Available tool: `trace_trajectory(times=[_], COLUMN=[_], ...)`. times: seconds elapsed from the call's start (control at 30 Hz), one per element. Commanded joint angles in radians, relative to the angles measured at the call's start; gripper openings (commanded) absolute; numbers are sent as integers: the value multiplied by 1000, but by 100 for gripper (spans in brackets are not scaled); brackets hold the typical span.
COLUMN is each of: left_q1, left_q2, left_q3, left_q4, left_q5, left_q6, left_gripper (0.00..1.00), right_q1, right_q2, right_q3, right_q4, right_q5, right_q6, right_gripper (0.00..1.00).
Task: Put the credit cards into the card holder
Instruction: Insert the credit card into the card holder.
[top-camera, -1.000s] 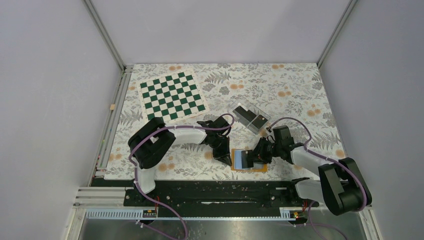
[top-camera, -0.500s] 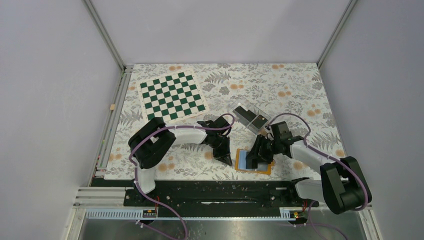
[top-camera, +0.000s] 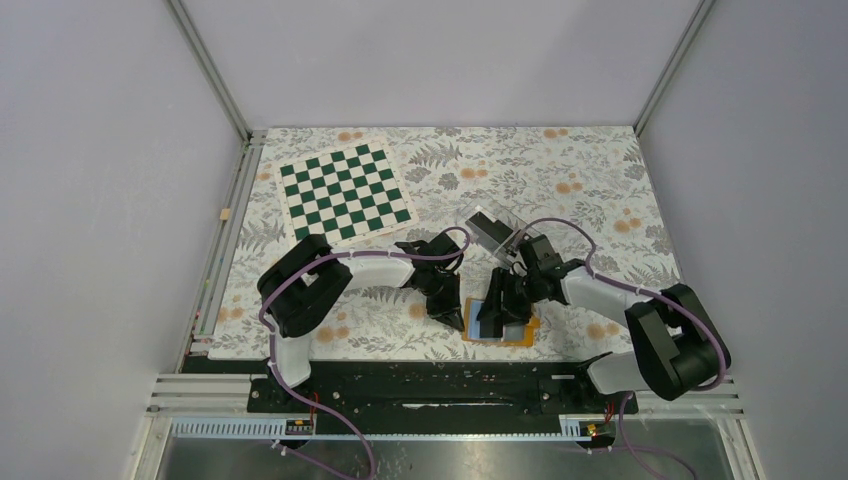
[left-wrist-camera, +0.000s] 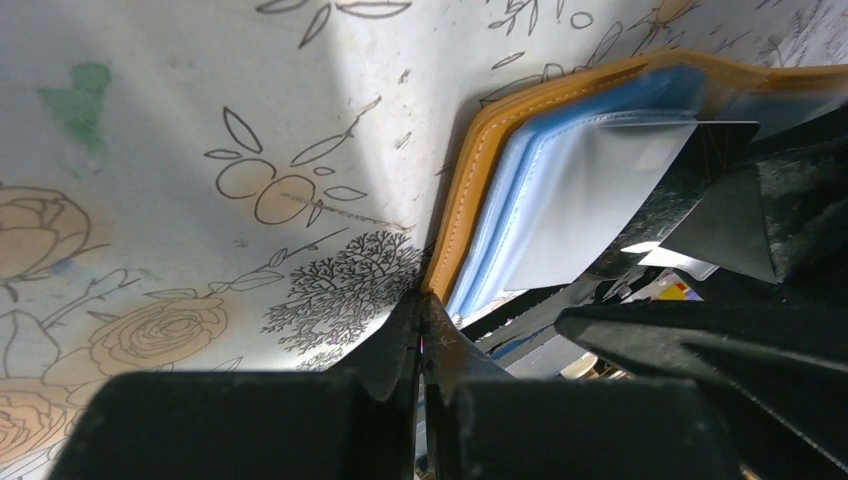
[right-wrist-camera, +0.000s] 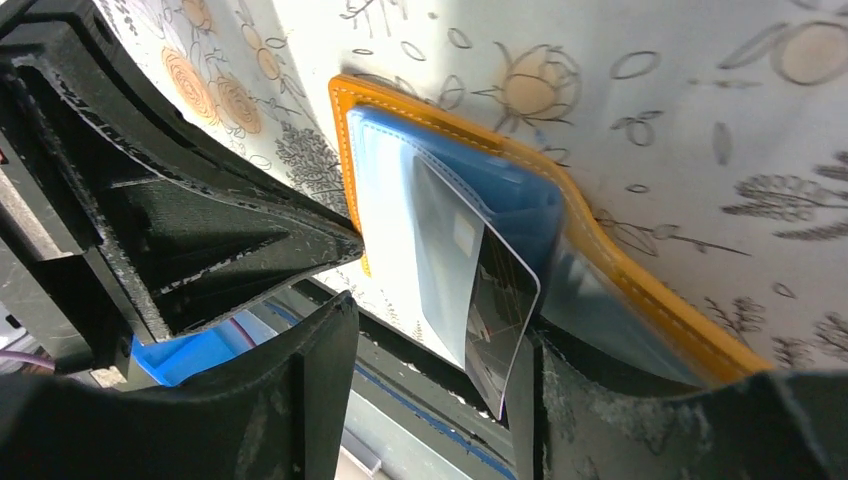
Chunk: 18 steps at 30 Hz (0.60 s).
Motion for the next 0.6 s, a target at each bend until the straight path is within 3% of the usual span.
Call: trace_trajectory(times=[0.0,0.37,0.57], left_q1=[-12,-18,-18], left_q2=[10,-30,-49], left_q3=[30,14,-9], left_q4=[-2,40,42], left_q5=[-36,-21,-27], left_q6=[15,-5,-7], left_gripper=[0,0,0], right_q1=[73,161,167], right_q2=[55,109,79], right_q3=[28,59,135], right_q4=[18,73,-111], right_q5=[17,-22,58], right_q6=[16,69,-27], right_gripper=[60,65,70])
